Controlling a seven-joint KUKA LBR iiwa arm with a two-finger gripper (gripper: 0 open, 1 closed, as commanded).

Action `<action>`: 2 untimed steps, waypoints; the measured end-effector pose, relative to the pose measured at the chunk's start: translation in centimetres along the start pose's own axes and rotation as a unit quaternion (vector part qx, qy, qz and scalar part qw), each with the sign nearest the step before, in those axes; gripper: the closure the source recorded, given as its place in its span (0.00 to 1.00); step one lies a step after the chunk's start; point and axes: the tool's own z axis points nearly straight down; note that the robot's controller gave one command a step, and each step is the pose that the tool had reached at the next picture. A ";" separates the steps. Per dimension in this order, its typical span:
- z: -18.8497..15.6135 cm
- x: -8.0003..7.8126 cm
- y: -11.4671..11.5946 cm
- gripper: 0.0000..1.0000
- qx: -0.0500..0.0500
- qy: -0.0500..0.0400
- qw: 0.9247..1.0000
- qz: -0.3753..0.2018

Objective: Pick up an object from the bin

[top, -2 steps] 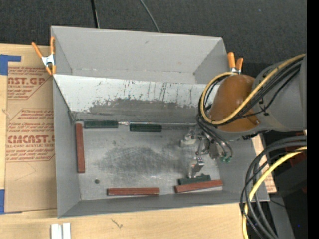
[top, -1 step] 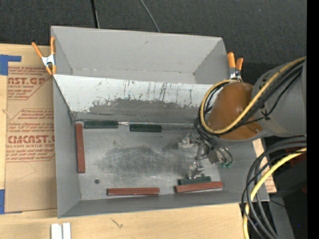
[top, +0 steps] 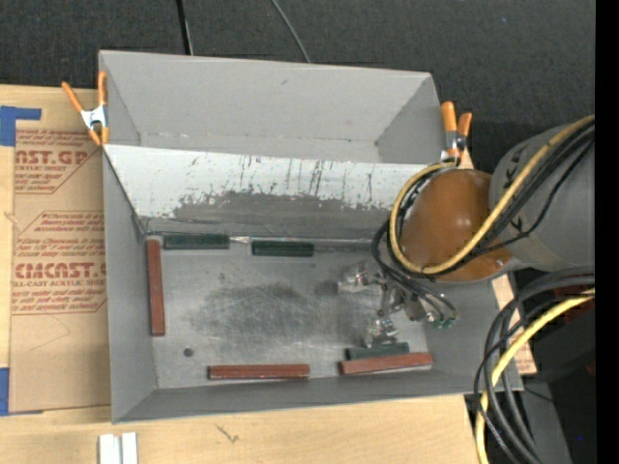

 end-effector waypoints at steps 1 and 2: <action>-1.2 -0.2 2.6 0.00 -0.002 0.007 1.000 0.026; -1.4 -0.4 4.3 0.00 -0.004 0.005 1.000 0.020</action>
Offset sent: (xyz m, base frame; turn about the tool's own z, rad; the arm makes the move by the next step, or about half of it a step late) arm -0.0309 0.0100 -0.0116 -0.0920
